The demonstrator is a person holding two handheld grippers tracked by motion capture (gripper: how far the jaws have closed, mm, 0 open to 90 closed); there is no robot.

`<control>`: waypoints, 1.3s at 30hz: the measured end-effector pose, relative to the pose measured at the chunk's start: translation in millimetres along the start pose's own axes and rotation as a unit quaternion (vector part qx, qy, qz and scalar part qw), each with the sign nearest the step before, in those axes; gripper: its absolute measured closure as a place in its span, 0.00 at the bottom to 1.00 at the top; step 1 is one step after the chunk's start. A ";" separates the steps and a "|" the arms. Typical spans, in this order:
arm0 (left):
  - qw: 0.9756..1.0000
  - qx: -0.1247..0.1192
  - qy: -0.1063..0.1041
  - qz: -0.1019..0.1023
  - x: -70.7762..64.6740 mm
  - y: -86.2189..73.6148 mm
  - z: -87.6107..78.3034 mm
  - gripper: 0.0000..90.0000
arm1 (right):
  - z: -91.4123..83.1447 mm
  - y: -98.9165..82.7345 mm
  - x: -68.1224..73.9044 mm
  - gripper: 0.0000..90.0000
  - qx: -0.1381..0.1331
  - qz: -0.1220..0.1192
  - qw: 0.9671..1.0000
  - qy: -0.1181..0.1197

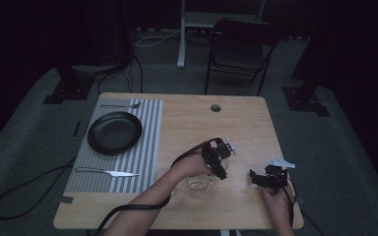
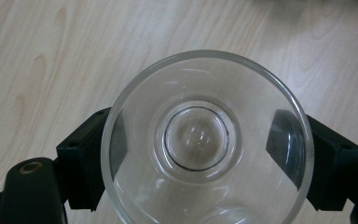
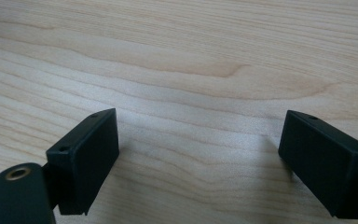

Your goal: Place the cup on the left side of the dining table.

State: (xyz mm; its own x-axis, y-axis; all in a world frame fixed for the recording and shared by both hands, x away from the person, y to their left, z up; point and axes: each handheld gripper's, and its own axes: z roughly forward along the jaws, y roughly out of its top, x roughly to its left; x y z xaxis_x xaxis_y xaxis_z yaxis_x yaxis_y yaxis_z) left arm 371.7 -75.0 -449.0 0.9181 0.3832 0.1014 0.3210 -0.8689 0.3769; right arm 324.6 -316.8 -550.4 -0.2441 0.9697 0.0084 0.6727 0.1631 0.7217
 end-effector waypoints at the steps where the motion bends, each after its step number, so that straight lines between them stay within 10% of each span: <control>1: 1.000 0.003 0.001 0.002 2.3 -1.3 -1.0 0.20 | 0.0 0.0 -0.1 0.13 0.000 -0.001 1.000 0.000; 39: 0.992 0.024 0.059 -0.107 74.9 -94.2 -47.1 0.20 | -0.1 0.0 0.1 0.13 0.001 0.000 1.000 0.000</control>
State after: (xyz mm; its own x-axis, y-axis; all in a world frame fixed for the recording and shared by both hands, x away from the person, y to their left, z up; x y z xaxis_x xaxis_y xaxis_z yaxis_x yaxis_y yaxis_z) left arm 399.2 50.4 -433.6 0.7945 0.5926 0.1324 0.5193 -0.7762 0.3576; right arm 324.5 -316.8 -550.4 -0.2436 0.9698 0.0091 0.6739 0.1625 0.7208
